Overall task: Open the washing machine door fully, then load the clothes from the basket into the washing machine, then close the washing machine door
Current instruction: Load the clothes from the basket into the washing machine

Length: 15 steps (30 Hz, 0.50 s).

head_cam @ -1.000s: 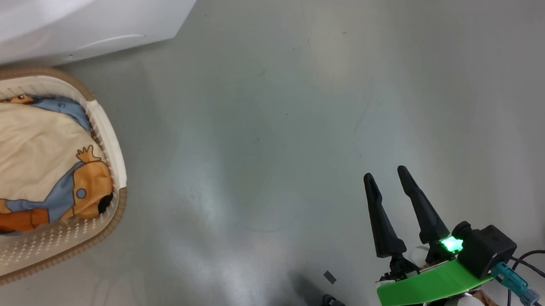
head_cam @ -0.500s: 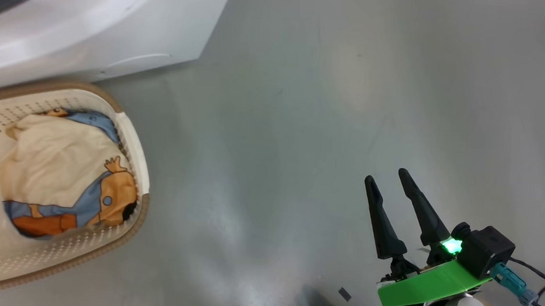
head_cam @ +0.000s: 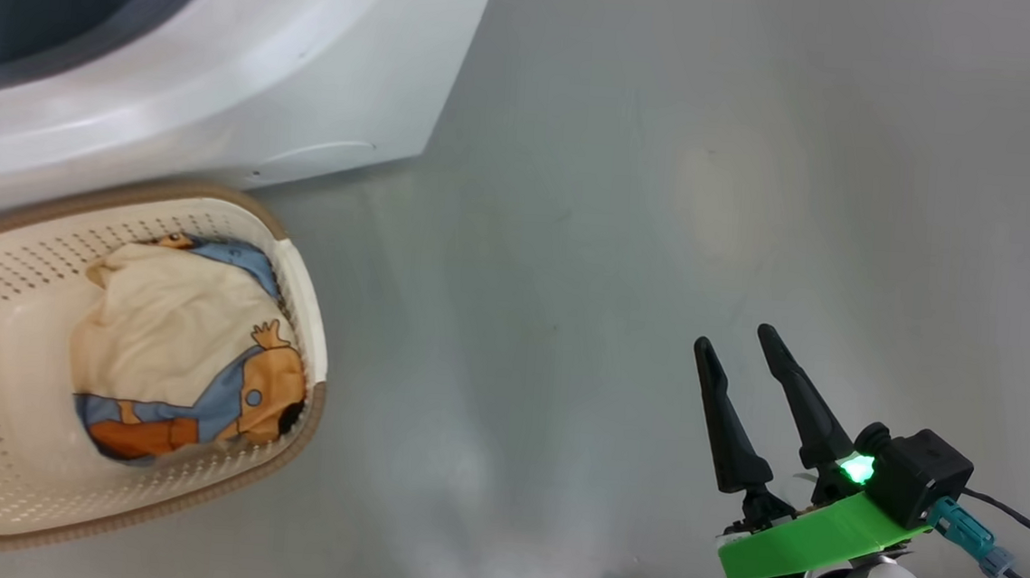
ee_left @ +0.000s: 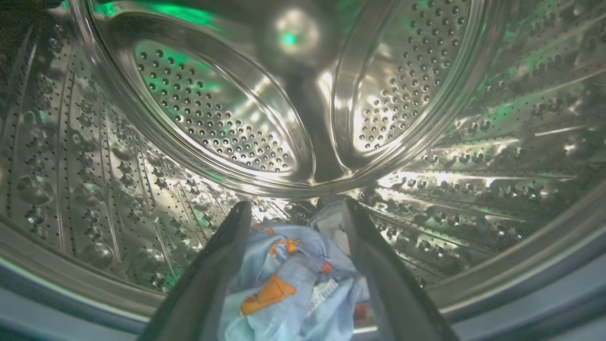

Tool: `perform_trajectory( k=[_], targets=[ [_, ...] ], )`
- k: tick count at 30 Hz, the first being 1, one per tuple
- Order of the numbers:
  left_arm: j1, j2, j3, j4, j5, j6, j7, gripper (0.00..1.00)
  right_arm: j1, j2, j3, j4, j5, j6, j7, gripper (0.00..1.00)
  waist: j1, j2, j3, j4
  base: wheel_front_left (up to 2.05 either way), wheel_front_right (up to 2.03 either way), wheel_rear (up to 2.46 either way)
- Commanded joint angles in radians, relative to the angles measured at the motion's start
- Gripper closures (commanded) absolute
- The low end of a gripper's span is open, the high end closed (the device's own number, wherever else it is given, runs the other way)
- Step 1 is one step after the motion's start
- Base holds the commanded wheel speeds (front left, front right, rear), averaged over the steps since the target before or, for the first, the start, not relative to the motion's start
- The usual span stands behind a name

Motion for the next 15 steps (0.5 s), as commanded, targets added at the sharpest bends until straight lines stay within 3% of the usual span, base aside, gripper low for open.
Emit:
perform_trajectory(
  k=[1,15],
  targets=[
    [0.025,0.030,0.010,-0.027,-0.003,-0.001,-0.005,0.00,0.010,-0.017,0.021,-0.017,-0.012,0.002,-0.005,0.00,0.0001,0.0000,-0.026,0.020,0.00,0.00,0.00],
    [0.172,-0.058,0.001,-0.109,-0.014,-0.012,-0.006,0.00,0.013,-0.033,0.005,-0.022,-0.018,0.002,-0.005,0.00,0.0001,0.0000,-0.075,0.104,0.00,0.00,0.00]
  ],
)
